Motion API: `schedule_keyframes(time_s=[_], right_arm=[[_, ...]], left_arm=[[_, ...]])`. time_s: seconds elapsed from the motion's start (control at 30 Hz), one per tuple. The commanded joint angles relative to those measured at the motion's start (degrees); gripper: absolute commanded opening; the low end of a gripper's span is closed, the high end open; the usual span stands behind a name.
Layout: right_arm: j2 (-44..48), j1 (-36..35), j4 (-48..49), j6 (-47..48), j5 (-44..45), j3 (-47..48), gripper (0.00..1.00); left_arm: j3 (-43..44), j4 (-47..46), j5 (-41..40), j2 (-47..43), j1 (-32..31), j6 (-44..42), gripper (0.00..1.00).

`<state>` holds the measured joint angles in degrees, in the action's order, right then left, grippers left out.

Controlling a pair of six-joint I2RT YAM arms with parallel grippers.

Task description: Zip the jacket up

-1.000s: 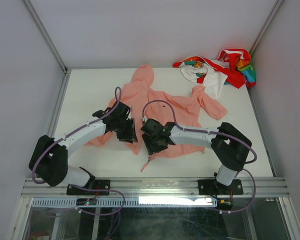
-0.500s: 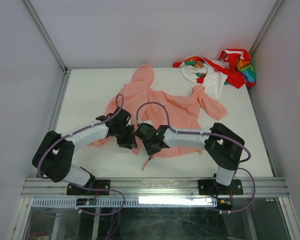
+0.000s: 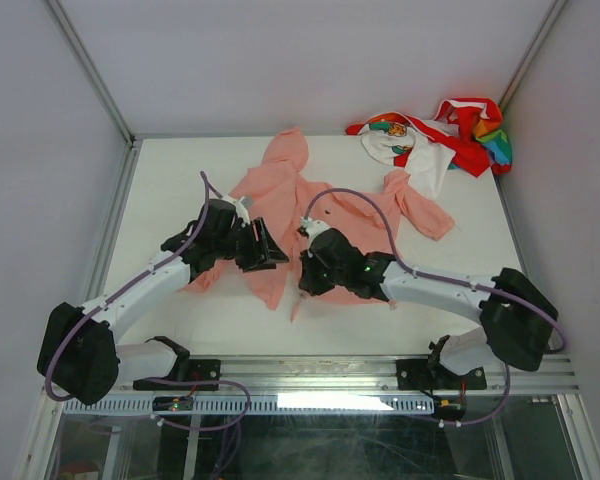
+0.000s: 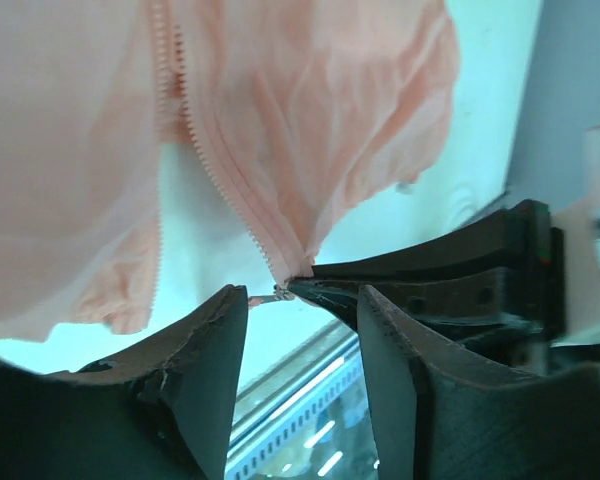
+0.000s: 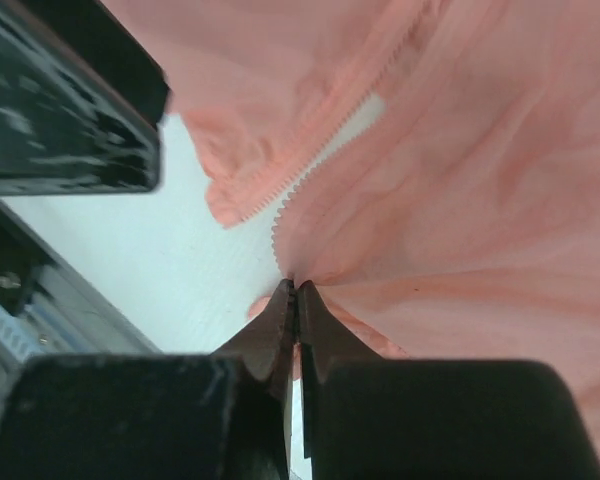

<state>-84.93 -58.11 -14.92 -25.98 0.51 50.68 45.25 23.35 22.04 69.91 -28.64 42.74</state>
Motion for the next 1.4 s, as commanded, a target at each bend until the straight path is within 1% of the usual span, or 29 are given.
schedule_keyframes(time_s=[0.0, 0.27, 0.4, 0.53, 0.67, 0.73, 0.8, 0.93, 1.03, 1.13, 1.23, 1.3, 1.37], right_arm=[[7.72, 2.94, 14.17, -0.43, -4.26, -4.06, 0.0], [10.25, 4.15, 17.45, -1.36, -4.58, -5.88, 0.0], [11.2, 4.5, 20.06, -3.14, -4.08, -7.31, 0.0], [11.94, 4.92, 20.16, -3.83, -3.6, -7.63, 0.0], [12.64, 5.19, 20.02, -3.88, -3.46, -8.03, 0.0], [12.99, 5.2, 20.3, -4.13, -3.93, -8.33, 0.0], [13.29, 5.2, 20.92, -4.61, -4.26, -8.77, 0.0], [13.65, 5.2, 21.99, -4.88, -4.64, -9.62, 0.0], [13.56, 5.2, 22.72, -4.95, -5.35, -9.95, 0.0], [13.64, 5.32, 24.47, -5.41, -6.54, -10.58, 0.0], [13.76, 6.69, 26.93, -6.78, -8.37, -12.45, 0.0], [13.93, 8.06, 27.69, -7.06, -9.45, -13.46, 0.0], [14.37, 8.99, 28.69, -7.15, -11.14, -14.02, 0.03]], left_arm=[[-1.28, -11.47, 7.55, -0.77, 0.37, 7.26, 0.5], [-2.34, -22.37, 13.93, 3.5, 0.28, 14.13, 0.53], [-2.8, -22.72, 14.21, 5.39, 0.29, 15.6, 0.53], [-4.25, -22.52, 13.22, 5.89, 0.27, 17.02, 0.53], [-3.71, -18.57, 8.77, 4.74, 0.37, 15.65, 0.55], [-3.55, -18.04, 7.49, 4.34, 0.34, 15.21, 0.55], [-2.92, -18.16, 8.39, 5.13, 0.34, 15.06, 0.55], [-2.56, -21.23, 10.6, 6.37, 0.06, 15.94, 0.55], [-1.89, -22.9, 11.31, 7.37, -0.33, 16.08, 0.52], [-2.13, -25.47, 12.39, 8.41, -0.51, 16.83, 0.47], [-2.24, -27.08, 13.01, 8.88, -0.49, 16.96, 0.37], [-2.44, -28.42, 13.16, 8.69, -0.54, 16.94, 0.26], [-2.58, -30.11, 13.91, 8.43, -0.53, 16.68, 0.1]])
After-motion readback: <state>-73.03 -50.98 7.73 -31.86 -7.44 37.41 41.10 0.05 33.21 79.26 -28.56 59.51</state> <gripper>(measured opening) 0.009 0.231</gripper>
